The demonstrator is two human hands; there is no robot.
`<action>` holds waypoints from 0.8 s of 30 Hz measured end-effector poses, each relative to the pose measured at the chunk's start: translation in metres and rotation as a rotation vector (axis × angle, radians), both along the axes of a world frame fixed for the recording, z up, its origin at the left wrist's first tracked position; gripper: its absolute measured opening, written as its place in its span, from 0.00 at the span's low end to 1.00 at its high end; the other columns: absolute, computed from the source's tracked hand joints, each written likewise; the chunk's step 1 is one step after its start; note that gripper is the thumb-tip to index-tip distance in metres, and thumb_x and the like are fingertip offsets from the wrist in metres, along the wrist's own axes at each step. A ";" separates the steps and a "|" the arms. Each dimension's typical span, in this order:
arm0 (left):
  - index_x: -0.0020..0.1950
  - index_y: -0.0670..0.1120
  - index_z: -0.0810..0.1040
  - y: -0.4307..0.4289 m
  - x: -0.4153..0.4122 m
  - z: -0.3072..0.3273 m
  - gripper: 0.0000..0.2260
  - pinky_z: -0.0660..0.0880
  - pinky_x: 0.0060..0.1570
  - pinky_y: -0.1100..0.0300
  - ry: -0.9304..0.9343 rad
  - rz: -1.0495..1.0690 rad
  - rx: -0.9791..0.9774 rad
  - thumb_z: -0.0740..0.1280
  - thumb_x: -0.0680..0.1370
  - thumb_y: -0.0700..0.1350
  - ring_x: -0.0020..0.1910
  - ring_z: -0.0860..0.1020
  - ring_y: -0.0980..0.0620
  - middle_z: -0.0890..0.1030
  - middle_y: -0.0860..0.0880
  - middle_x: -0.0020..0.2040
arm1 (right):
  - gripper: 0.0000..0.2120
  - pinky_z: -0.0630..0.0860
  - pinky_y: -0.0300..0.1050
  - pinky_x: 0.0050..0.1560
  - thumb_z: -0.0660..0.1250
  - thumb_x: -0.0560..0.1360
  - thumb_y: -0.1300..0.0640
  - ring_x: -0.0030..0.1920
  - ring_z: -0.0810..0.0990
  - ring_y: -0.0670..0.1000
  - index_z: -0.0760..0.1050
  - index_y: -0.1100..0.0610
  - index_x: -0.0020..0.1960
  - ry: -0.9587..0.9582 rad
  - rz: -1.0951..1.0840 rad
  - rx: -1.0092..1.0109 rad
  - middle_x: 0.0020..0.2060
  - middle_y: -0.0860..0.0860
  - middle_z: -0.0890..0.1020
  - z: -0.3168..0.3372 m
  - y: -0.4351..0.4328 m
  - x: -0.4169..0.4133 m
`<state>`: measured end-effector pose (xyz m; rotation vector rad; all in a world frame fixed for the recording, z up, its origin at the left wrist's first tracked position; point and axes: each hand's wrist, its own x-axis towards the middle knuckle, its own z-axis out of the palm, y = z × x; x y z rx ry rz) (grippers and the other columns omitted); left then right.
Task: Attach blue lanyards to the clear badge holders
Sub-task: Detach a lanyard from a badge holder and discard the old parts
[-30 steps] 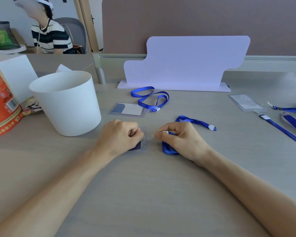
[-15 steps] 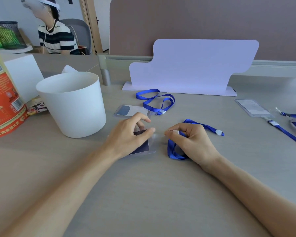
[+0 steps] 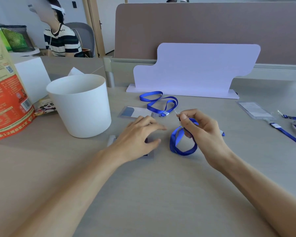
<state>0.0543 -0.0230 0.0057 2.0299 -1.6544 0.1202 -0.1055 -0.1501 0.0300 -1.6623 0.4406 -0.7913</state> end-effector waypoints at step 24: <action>0.45 0.56 0.70 -0.005 0.003 0.013 0.07 0.71 0.48 0.58 0.588 0.176 -0.154 0.60 0.80 0.44 0.45 0.77 0.52 0.82 0.50 0.50 | 0.06 0.72 0.57 0.60 0.65 0.77 0.55 0.42 0.79 0.46 0.78 0.46 0.50 0.346 -0.317 -0.375 0.38 0.37 0.81 -0.012 -0.045 -0.011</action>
